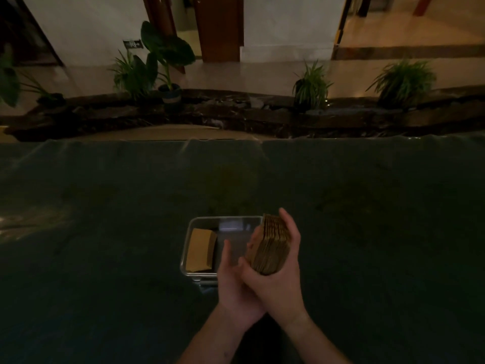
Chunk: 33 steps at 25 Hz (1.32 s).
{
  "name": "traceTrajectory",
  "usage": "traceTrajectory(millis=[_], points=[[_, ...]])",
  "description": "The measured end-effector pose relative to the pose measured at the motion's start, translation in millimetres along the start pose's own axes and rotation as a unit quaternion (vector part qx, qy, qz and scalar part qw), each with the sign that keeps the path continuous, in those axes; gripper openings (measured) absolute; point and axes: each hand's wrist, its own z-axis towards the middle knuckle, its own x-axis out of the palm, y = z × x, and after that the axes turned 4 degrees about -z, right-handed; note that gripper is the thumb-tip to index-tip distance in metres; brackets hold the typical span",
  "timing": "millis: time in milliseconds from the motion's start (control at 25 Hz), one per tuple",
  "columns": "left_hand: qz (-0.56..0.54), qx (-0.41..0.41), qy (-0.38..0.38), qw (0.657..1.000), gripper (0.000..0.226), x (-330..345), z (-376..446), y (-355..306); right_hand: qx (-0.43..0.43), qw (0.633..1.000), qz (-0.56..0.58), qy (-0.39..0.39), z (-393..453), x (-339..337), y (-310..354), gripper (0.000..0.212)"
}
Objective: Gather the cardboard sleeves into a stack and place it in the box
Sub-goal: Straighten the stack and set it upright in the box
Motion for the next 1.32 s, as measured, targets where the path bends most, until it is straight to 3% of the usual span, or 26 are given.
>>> traceTrajectory(millis=[80, 120, 160, 240, 280, 320, 400, 480, 600, 720, 800, 920, 1000, 1160, 1320], points=[[0.126, 0.05, -0.019, 0.991, 0.073, 5.6, -2.9, -25.7, 0.042, 0.997, 0.041, 0.057, 14.5, 0.0, -6.5, 0.109], [0.233, 0.119, -0.03, 0.965, 0.073, 8.9, -4.9, -43.7, 0.071, 0.992, 0.06, 0.088, 22.3, -0.9, -9.3, 0.11], [0.337, 0.19, -0.02, 0.922, 0.073, 13.7, -6.6, -64.8, 0.099, 0.986, 0.077, 0.113, 29.3, 0.4, -12.1, 0.11], [0.54, 0.252, 0.022, 0.803, 0.078, 29.0, -5.9, -102.7, 0.13, 0.979, 0.081, 0.138, 39.1, 7.9, -17.8, 0.117], [0.607, 0.251, 0.047, 0.752, 0.078, 35.6, -4.2, -115.4, 0.135, 0.977, 0.074, 0.145, 42.6, 12.4, -19.6, 0.122], [0.639, 0.247, 0.064, 0.725, 0.077, 37.5, -1.8, -127.8, 0.142, 0.976, 0.072, 0.151, 46.5, 20.4, -22.6, 0.126], [0.66, 0.21, 0.097, 0.715, 0.072, 34.8, 4.1, -143.1, 0.155, 0.97, 0.08, 0.169, 51.7, 28.7, -31.3, 0.13], [0.7, 0.123, 0.133, 0.691, 0.069, 30.0, 8.3, -151.7, 0.167, 0.964, 0.089, 0.185, 57.3, 32.6, -41.1, 0.131], [0.693, 0.121, 0.108, 0.703, 0.072, 31.7, 17.8, -167.0, 0.188, 0.962, 0.078, 0.181, 63.9, 34.9, -51.9, 0.131], [0.7, 0.077, 0.134, 0.698, 0.057, 29.0, 25.7, -162.6, 0.199, 0.96, 0.081, 0.177, 70.9, 33.6, -64.0, 0.13], [0.685, 0.095, 0.111, 0.714, 0.057, 23.9, 29.8, -160.2, 0.2, 0.962, 0.078, 0.167, 77.3, 32.7, -71.7, 0.131], [0.679, 0.033, 0.117, 0.724, 0.056, 23.3, 33.3, -159.8, 0.208, 0.958, 0.084, 0.18, 80.1, 34.2, -82.1, 0.131], [0.664, 0.018, 0.081, 0.743, 0.057, 23.5, 39.6, -157.3, 0.205, 0.959, 0.071, 0.183, 84.1, 38.1, -88.4, 0.134], [0.631, 0.109, -0.026, 0.768, 0.038, 16.3, 52.5, -135.6, 0.19, 0.958, 0.066, 0.204, 96.6, 41.7, -91.3, 0.137], [0.626, 0.126, -0.049, 0.768, 0.026, 18.6, 63.8, -131.5, 0.227, 0.948, 0.122, 0.186, 99.7, 37.0, -93.6, 0.136]])
